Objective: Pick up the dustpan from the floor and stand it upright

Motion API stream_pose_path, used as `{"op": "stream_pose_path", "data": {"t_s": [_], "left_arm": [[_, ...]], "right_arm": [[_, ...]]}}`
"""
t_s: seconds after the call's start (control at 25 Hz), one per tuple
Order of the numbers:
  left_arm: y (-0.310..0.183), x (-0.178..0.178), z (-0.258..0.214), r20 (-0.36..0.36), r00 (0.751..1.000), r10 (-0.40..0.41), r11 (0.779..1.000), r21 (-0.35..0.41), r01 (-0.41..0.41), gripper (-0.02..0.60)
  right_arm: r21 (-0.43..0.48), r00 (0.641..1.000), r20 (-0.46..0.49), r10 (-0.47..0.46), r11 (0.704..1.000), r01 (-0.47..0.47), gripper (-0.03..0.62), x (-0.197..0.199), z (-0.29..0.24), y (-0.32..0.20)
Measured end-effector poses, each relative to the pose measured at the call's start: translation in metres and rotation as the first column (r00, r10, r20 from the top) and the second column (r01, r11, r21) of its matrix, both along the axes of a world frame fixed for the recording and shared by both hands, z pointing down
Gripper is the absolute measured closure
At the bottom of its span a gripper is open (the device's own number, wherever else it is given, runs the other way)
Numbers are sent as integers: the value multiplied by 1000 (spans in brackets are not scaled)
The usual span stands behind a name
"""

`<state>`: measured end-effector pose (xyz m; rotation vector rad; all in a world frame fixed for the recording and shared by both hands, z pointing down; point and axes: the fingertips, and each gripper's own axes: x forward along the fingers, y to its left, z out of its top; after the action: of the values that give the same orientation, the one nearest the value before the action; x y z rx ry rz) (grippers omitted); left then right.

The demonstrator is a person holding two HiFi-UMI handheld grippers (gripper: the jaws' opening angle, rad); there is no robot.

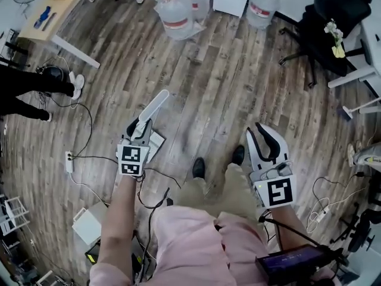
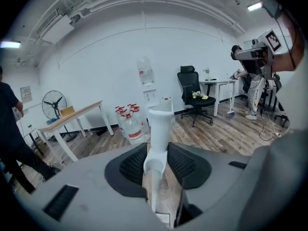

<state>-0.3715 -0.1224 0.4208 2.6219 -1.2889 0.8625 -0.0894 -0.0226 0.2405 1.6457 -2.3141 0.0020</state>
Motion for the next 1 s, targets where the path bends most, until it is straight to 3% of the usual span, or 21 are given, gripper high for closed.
{"op": "stream_pose_path", "data": {"t_s": [0.48, 1.0], "left_arm": [[49, -97, -10, -60, 979, -195, 980, 17, 196, 449], [71, -175, -3, -145, 894, -425, 904, -18, 427, 403]], "right_arm": [[29, 999, -18, -49, 998, 50, 513, -45, -26, 9], [26, 983, -30, -181, 983, 182, 513, -103, -36, -5]]}}
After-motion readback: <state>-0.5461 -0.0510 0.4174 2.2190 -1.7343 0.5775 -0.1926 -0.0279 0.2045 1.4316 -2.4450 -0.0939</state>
